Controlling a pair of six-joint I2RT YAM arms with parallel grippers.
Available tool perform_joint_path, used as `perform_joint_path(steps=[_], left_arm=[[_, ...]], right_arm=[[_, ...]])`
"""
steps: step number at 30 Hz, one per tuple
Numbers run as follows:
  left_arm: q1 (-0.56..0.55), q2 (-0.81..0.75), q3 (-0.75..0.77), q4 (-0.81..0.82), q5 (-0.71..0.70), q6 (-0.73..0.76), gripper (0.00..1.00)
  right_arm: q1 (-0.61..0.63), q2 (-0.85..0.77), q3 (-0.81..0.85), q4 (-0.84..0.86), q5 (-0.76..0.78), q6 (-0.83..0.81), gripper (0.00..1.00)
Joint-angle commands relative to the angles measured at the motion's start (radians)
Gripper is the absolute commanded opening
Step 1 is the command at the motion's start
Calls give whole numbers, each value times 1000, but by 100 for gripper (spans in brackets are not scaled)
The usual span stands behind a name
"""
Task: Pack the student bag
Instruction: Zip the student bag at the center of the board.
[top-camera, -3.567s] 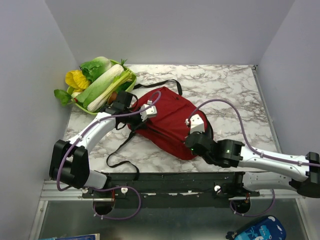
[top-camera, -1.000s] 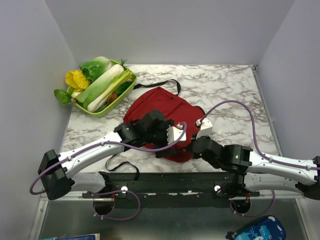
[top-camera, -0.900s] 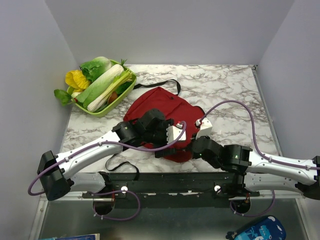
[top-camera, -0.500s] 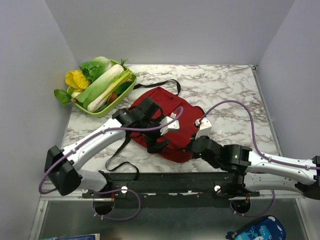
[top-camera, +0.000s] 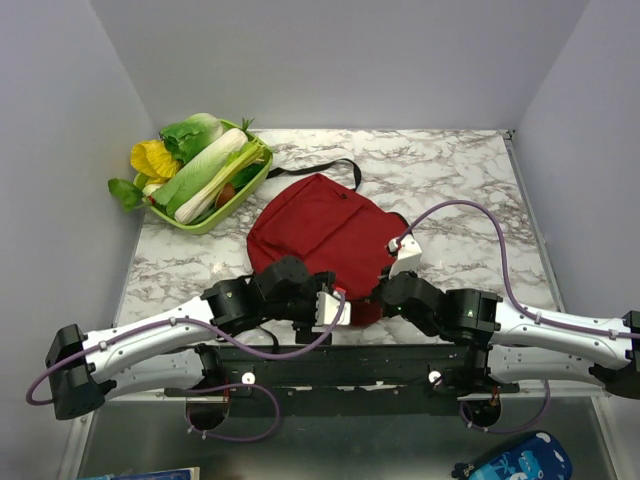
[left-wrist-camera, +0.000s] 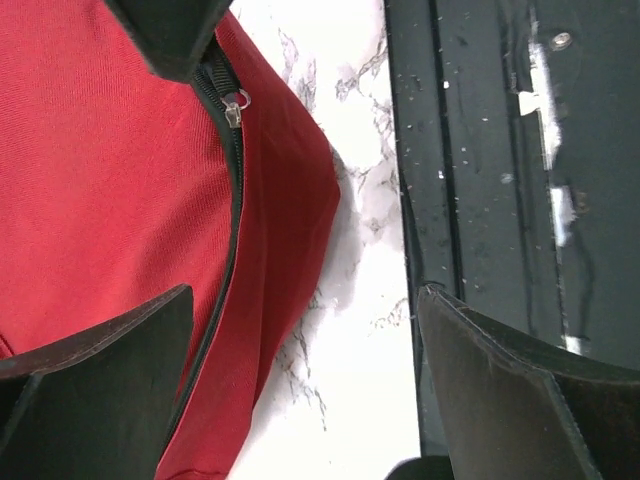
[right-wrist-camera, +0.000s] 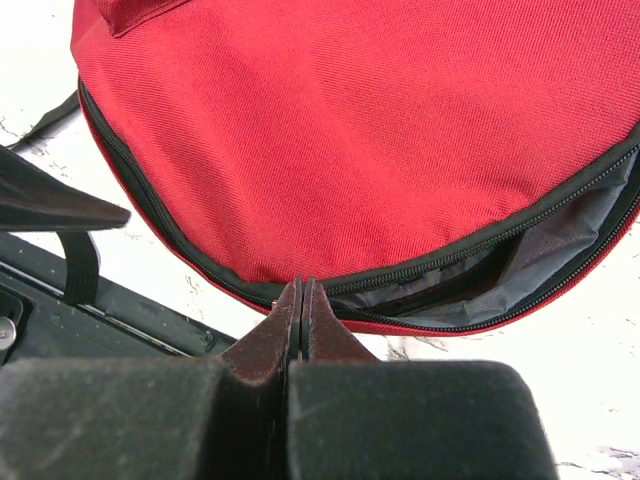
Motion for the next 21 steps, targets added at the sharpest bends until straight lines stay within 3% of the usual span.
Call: perform_joint_path(steps=[1,5,8,11,12,15,17,20,21], left_arm=[[-61,45,-61,244,-203,21,99],[-66,62,-90,341,-197,56,98],[-72,93,-84,362,-214,54,92],[-74,119,-82,357,-184,90,68],[-72,126,-73,344,-164,99,48],[-81,149,-64,318,-90,108,30],[-95,159,-69,312,-75,126,32],[-101,179,-79,332,-91,136,41],[-103,183,-79,341,-99,134,49]], right_arm=[[5,-7,10,25,0,14,1],[5,-1,12,41,-11,13,1],[5,3,5,51,-19,14,1],[5,3,-2,57,-25,17,1],[5,0,-10,61,-26,22,1],[5,-4,-22,65,-25,22,1],[4,-3,-24,67,-25,20,1],[5,-6,-27,67,-30,16,1],[5,-7,-28,67,-30,17,1]])
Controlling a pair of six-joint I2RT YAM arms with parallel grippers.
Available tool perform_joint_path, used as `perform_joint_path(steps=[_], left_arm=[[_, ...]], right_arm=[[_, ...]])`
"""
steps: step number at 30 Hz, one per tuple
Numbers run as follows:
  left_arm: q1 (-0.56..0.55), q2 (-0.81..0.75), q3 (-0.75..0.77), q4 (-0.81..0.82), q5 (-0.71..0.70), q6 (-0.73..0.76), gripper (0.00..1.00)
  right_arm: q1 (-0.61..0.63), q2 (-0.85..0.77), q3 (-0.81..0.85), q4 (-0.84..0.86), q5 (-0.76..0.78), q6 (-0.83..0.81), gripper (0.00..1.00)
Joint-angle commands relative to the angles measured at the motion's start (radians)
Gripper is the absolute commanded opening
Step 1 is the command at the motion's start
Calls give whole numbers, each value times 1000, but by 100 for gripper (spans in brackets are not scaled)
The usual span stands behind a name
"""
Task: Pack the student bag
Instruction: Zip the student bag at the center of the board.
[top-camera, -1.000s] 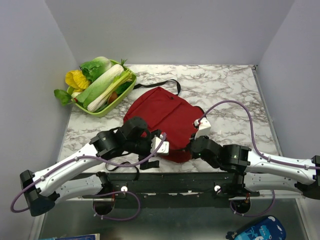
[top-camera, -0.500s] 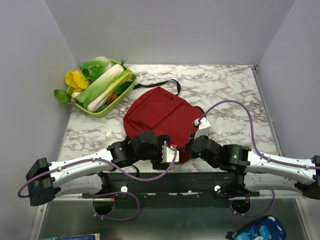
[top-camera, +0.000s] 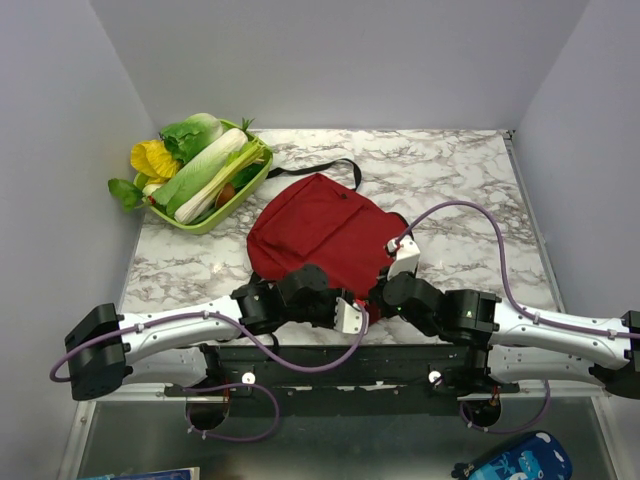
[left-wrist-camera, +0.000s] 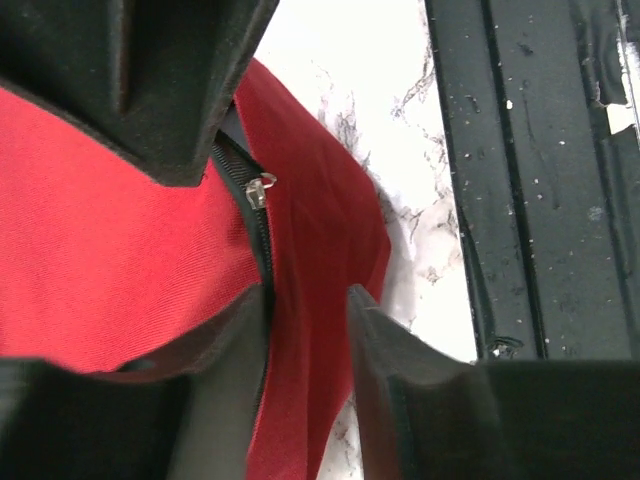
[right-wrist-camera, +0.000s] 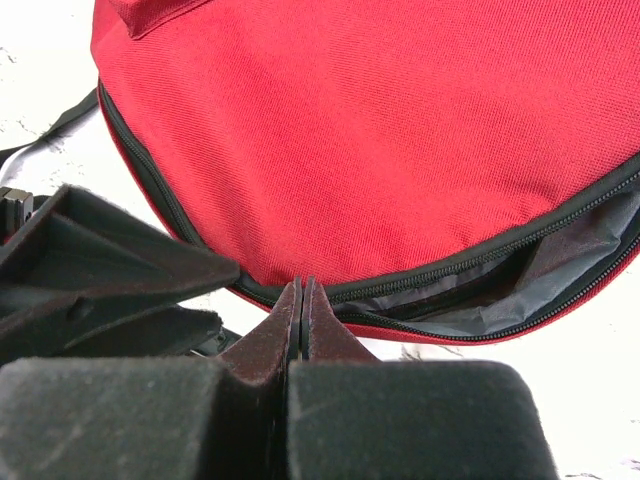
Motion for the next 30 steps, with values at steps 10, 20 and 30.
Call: perform_joint_path(steps=[10,20,30], left_arm=[[-20,56,-12,80,-4,77,33],[-26,68,-30,87,7,119,14],[-66,22,29,-157,110,286,0]], right_arm=[[5,-24,-42,37,-17,17,1],[5,-59,-62,27,-12,24,1],[-22,-33,-66,-33,49,12,1]])
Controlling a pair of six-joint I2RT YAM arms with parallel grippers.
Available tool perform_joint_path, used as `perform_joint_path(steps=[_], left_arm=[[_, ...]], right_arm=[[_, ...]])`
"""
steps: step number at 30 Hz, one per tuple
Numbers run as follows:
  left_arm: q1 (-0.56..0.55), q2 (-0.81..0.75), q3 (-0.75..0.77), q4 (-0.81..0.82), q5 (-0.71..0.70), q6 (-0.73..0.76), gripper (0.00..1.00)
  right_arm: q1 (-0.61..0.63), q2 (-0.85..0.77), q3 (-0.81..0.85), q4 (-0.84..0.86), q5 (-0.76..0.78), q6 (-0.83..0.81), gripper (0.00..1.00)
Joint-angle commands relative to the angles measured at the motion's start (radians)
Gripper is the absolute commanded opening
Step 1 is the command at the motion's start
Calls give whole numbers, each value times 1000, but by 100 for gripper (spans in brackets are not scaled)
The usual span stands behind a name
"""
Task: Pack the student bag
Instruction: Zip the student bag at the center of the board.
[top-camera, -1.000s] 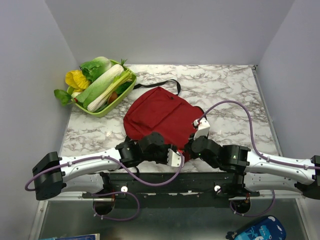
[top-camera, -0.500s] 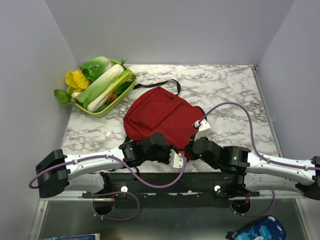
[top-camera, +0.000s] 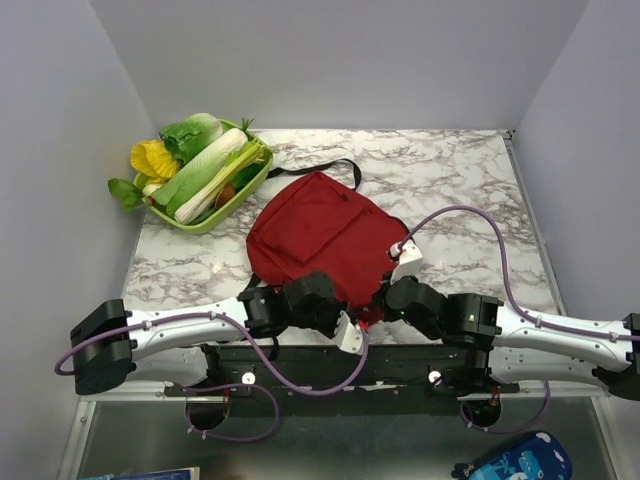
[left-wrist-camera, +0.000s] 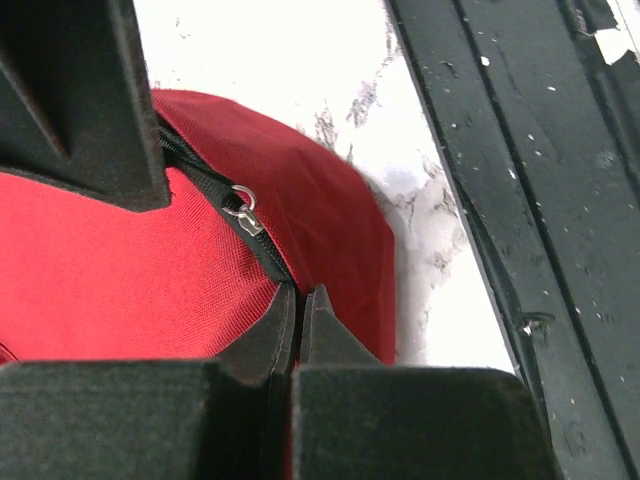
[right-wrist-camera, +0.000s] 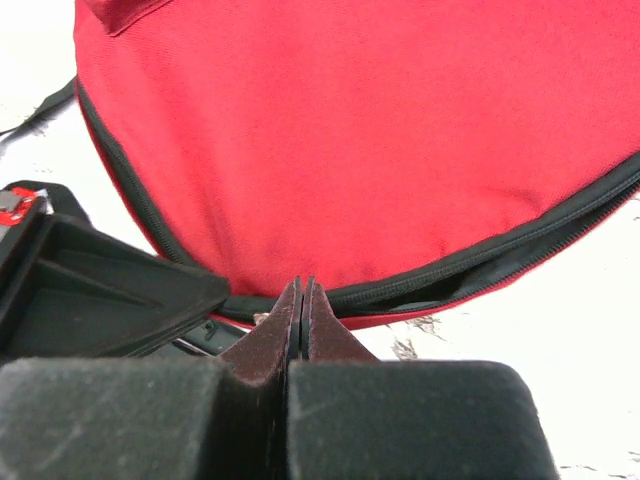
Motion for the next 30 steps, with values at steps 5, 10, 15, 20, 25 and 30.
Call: perform_joint_path(steps=[5,10,15,20,25,30], left_arm=[[-41,-56,80,-310,149,145,0],[-43,-83,83,-399,165,196,0],[-43,-111,94,-526,218,251,0],[-43,-139,97,-624,208,322,0],[-40,-158,106,-715,192,349,0],[-17,-182,100,-806,178,405,0]], right_arm=[[-51,13,-8,-116,107,10,1],[-97,29,15,-211,140,1,1],[-177,29,26,-226,156,-42,1],[-258,43,74,-213,171,-129,1],[-335,92,161,-246,237,-149,1],[-460,130,224,-236,283,-179,1]])
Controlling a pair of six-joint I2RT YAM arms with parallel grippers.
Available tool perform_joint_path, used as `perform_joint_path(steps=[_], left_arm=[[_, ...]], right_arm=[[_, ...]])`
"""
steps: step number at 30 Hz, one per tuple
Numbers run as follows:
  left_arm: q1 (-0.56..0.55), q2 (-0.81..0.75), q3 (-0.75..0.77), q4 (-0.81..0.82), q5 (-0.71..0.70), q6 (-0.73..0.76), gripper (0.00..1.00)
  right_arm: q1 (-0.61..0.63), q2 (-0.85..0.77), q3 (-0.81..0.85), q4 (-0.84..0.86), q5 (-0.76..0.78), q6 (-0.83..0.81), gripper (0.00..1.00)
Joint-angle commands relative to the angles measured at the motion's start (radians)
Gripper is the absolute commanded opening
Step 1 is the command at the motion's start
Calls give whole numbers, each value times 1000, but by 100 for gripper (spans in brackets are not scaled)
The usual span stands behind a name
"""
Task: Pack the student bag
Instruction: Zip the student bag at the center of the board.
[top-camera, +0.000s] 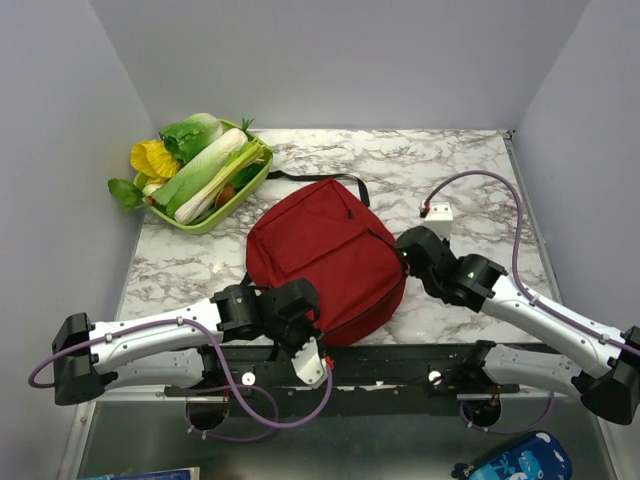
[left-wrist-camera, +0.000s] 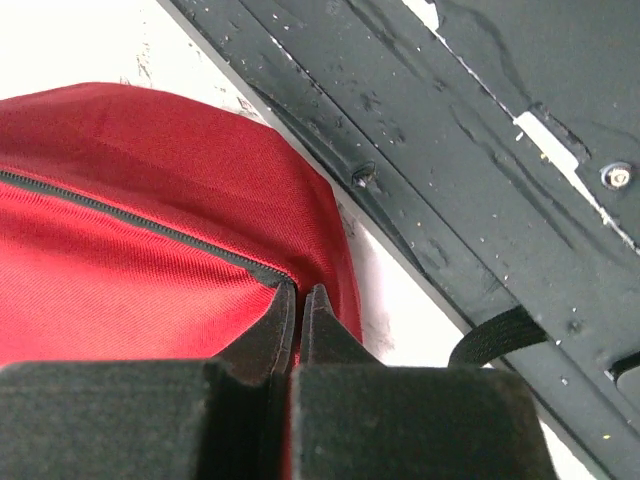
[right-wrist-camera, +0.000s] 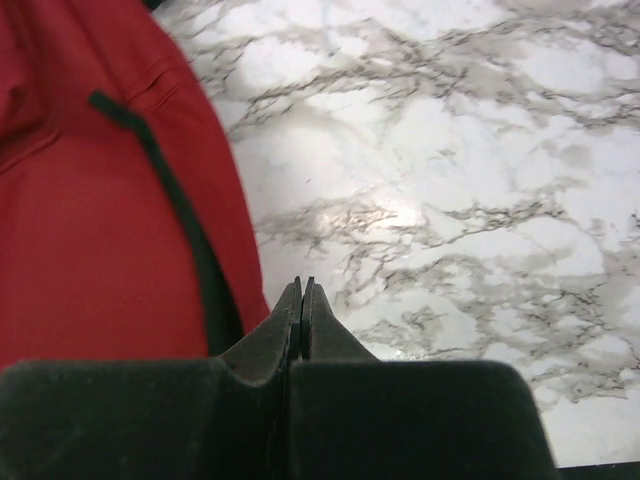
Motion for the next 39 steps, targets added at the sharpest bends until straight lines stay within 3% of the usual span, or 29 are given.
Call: perform_joint_path(steps=[1,6,11,12,13,15,17,18,21,28,33,39], left_arm=[[11,-24,13,-200,45,73,0],[16,-23,23,-284,-47,146,0],[18,-26,29,-240,-99,74,1],[18,-32,26,-158,-114,33,7],[18,-35,33,-122,-114,-1,19],[18,-27,56,-44,-100,-115,27],[18,-2,111,1,-67,-217,48],[19,6,133,68,-67,-344,50],[18,43,213,214,-94,-635,52],[11,184,263,503,-266,-964,59],[7,365,274,647,-278,-1014,60],[8,563,366,656,-383,-1029,61]], right_arm=[[-103,14,71,-6,130,-68,1],[-146,3,81,34,95,-97,1],[-134,-43,50,27,-86,-39,1],[-100,-60,20,30,-102,-24,1],[-80,-74,7,30,-120,14,1],[-10,-91,-5,4,-132,61,1],[44,-91,-17,-7,-158,116,1],[99,-92,-24,-10,-163,133,1],[155,-110,-37,-24,-166,188,1],[158,-192,-44,-28,-105,184,1],[156,-203,-45,-30,-83,214,1],[156,-255,-65,-29,-82,205,1]])
